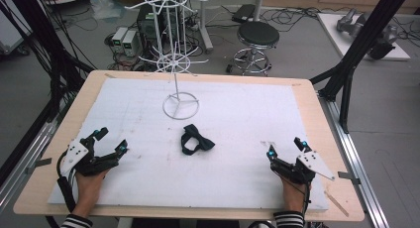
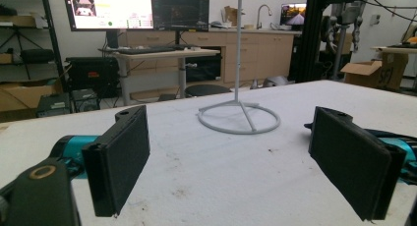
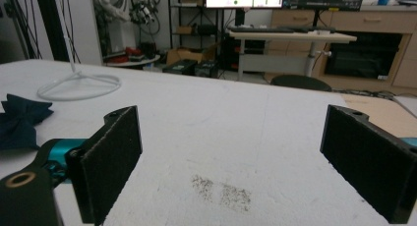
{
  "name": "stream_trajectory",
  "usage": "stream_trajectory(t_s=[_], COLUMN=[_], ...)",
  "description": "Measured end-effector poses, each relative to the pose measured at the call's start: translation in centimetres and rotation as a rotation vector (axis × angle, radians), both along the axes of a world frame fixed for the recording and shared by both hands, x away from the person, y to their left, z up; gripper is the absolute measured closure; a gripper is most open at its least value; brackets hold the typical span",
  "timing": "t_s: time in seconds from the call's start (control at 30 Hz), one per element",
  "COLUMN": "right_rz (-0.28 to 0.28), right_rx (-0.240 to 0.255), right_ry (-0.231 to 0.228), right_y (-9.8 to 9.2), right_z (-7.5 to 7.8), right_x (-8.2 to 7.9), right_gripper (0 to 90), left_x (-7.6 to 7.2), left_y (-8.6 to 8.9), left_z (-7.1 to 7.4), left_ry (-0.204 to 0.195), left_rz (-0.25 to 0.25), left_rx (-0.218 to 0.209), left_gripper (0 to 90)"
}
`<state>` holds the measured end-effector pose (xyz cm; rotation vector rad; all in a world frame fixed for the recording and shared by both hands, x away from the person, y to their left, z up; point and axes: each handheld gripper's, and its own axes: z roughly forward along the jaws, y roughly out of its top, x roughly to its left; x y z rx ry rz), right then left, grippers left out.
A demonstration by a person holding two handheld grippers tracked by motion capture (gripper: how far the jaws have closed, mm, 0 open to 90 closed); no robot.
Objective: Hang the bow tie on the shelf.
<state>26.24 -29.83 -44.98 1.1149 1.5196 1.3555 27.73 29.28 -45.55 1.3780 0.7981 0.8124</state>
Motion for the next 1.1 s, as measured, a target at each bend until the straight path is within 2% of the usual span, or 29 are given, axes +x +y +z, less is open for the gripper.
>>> stream_trajectory(t_s=[0.1, 0.27, 0.3, 0.33, 0.37, 0.53, 0.57, 0.67, 0.7, 0.73, 0.97, 1.0, 1.03, 1.1], right_rz=[0.009, 0.05, 0.063, 0.063, 0.097, 0.167, 0.205, 0.238, 0.258, 0.298, 0.361, 0.361, 0.376, 0.399], right_rx=[-0.014, -0.043, -0.056, -0.056, -0.049, -0.085, -0.115, -0.138, -0.143, -0.149, -0.203, -0.203, -0.223, -0.238], right_ry=[0.003, 0.025, 0.029, 0.029, 0.04, 0.06, 0.083, 0.106, 0.124, 0.162, 0.237, 0.237, 0.254, 0.277], right_y=[0.2, 1.1, 1.7, 1.7, 2.3, 3.7, 4.6, 5.5, 5.9, 6.6, 9.0, 9.0, 9.6, 10.2], right_z=[0.3, 1.8, 2.5, 2.5, 3.3, 4.6, 5.1, 5.6, 5.7, 5.9, 6.2, 6.2, 6.2, 6.2], right_x=[0.1, 0.3, 0.4, 0.4, 0.6, 1.1, 1.5, 1.9, 2.2, 2.7, 3.9, 3.9, 4.2, 4.4], right_gripper=[7.6, 7.6, 7.6, 7.6, 7.7, 7.7, 7.7, 7.7, 7.7, 7.7, 7.8, 7.8, 8.0, 13.7], left_x=[0.0, 0.0, 0.0, 0.0, 0.0, 0.0, 0.0, 0.0, 0.0, 0.0, 0.0, 0.0, 0.0, 0.0], left_y=[0.0, 0.0, 0.0, 0.0, 0.0, 0.0, 0.0, 0.0, 0.0, 0.0, 0.0, 0.0, 0.0, -0.1], left_z=[0.0, 0.0, 0.0, 0.0, 0.0, 0.0, 0.0, 0.0, 0.0, 0.0, 0.0, 0.0, 0.0, 0.0], left_ry=[-0.001, -0.003, -0.003, -0.003, -0.004, -0.003, -0.003, -0.003, -0.003, -0.003, -0.004, -0.003, -0.004, -0.003], left_rz=[0.0, 0.002, 0.001, 0.002, 0.002, 0.002, 0.003, 0.003, 0.003, 0.003, 0.004, 0.003, 0.004, 0.003], left_rx=[0.002, 0.001, 0.001, 0.001, 0.001, 0.002, 0.001, 0.002, 0.003, 0.003, 0.002, 0.002, 0.002, 0.003], left_gripper=[16.0, 16.0, 16.0, 16.0, 16.0, 16.0, 16.0, 16.0, 16.0, 16.0, 16.0, 16.0, 16.0, 16.0])
